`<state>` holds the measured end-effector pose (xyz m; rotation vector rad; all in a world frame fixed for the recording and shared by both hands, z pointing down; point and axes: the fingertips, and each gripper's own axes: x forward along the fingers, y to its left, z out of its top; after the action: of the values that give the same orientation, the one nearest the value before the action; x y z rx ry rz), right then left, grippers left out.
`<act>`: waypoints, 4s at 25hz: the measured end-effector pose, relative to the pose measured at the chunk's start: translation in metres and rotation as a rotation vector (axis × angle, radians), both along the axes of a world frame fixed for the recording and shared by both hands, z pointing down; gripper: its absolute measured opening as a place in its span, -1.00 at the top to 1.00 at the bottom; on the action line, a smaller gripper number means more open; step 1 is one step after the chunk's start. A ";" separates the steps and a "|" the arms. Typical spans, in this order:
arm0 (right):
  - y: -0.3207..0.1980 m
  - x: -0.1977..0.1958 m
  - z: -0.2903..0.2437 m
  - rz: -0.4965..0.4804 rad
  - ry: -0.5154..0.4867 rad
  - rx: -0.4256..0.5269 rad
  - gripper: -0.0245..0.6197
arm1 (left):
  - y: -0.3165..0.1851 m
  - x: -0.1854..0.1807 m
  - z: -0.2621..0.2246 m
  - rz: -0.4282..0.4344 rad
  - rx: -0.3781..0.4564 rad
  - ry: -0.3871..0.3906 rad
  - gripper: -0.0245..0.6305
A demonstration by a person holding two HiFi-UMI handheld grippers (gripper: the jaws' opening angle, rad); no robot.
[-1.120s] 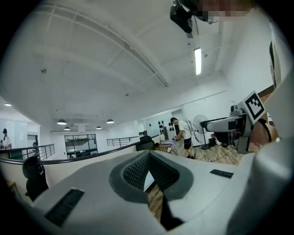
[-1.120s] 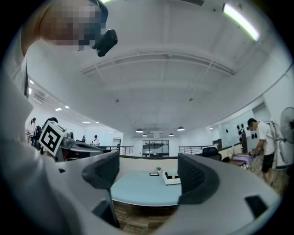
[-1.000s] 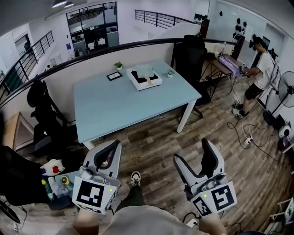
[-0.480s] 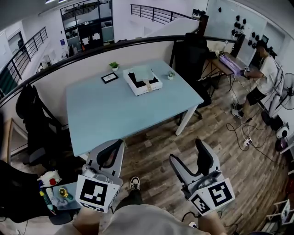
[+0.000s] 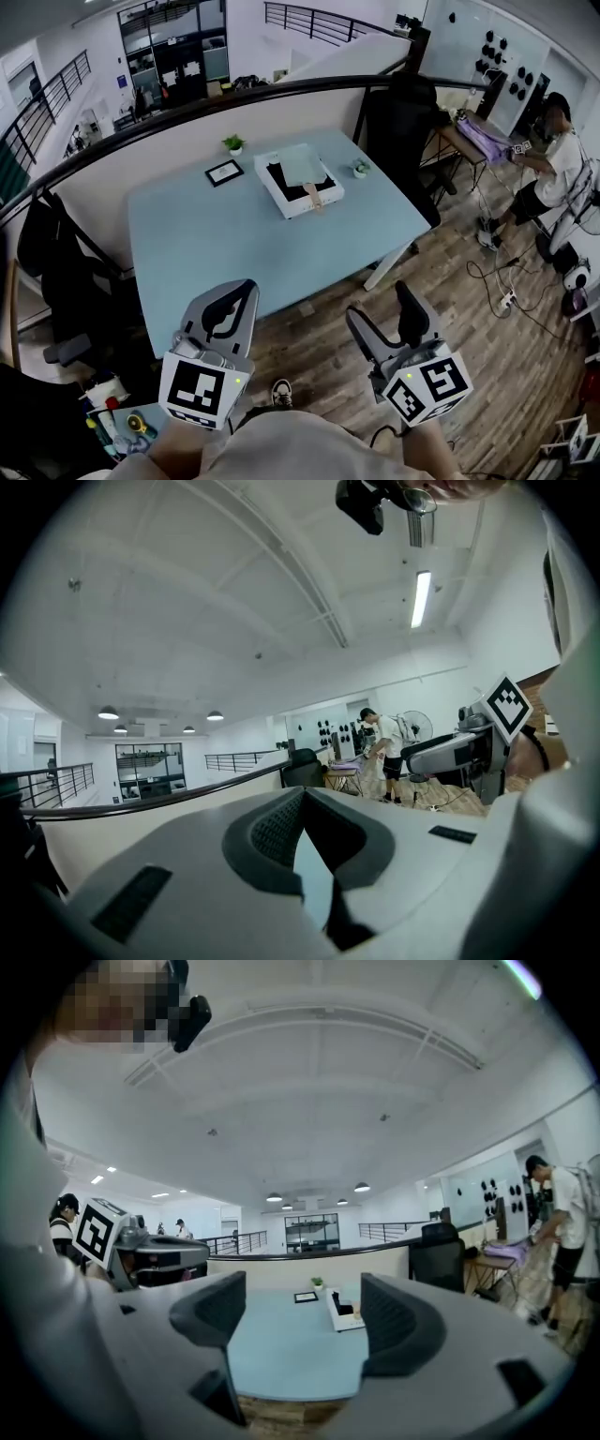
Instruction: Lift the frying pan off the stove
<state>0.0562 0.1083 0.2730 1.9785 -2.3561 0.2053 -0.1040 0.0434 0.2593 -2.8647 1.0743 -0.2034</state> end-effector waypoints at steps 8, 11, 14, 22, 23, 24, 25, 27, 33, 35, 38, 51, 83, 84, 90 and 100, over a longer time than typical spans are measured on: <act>-0.080 0.005 0.036 0.025 -0.067 -0.093 -0.25 | -0.065 0.012 0.022 0.037 -0.023 -0.027 0.92; -0.101 0.012 0.055 0.034 -0.085 -0.131 -0.25 | -0.082 0.020 0.033 0.048 -0.027 -0.035 0.92; -0.122 0.024 0.071 0.042 -0.098 -0.162 -0.25 | -0.105 0.028 0.042 0.032 -0.032 -0.044 0.93; -0.205 0.057 0.103 -0.006 -0.159 -0.208 -0.25 | -0.186 0.058 0.065 -0.046 -0.056 -0.094 0.92; -0.219 0.062 0.105 -0.019 -0.160 -0.215 -0.25 | -0.199 0.064 0.068 -0.056 -0.060 -0.101 0.92; -0.233 0.066 0.108 -0.032 -0.160 -0.223 -0.25 | -0.211 0.070 0.069 -0.065 -0.063 -0.105 0.92; -0.247 0.071 0.110 -0.046 -0.161 -0.231 -0.25 | -0.222 0.076 0.069 -0.074 -0.066 -0.105 0.92; -0.273 0.080 0.113 -0.075 -0.172 -0.246 -0.25 | -0.244 0.087 0.071 -0.097 -0.080 -0.105 0.92; -0.349 0.109 0.128 -0.166 -0.198 -0.299 -0.25 | -0.303 0.108 0.089 -0.198 -0.138 -0.150 0.92; -0.373 0.116 0.137 -0.192 -0.204 -0.329 -0.25 | -0.320 0.113 0.095 -0.234 -0.152 -0.168 0.92; -0.402 0.123 0.155 -0.225 -0.226 -0.383 -0.25 | -0.341 0.116 0.110 -0.289 -0.181 -0.224 0.92; -0.475 0.132 0.224 -0.347 -0.256 -0.605 -0.24 | -0.402 0.123 0.144 -0.453 -0.312 -0.192 0.92; -0.528 0.118 0.365 -0.034 -0.238 -1.037 -0.22 | -0.433 0.107 0.260 -0.281 -0.566 -0.242 0.92; -0.528 0.117 0.370 -0.038 -0.224 -1.045 -0.22 | -0.433 0.102 0.264 -0.291 -0.584 -0.235 0.92; -0.535 0.108 0.395 -0.037 -0.288 -1.110 -0.09 | -0.430 0.090 0.280 -0.297 -0.610 -0.275 0.92; -0.525 0.120 0.398 -0.071 -0.184 -1.107 0.41 | -0.419 0.090 0.281 -0.285 -0.599 -0.321 0.92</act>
<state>0.1764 -0.4163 0.6711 1.3187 -1.6889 1.3614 -0.0138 -0.3758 0.5406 -2.9587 1.5516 -1.1376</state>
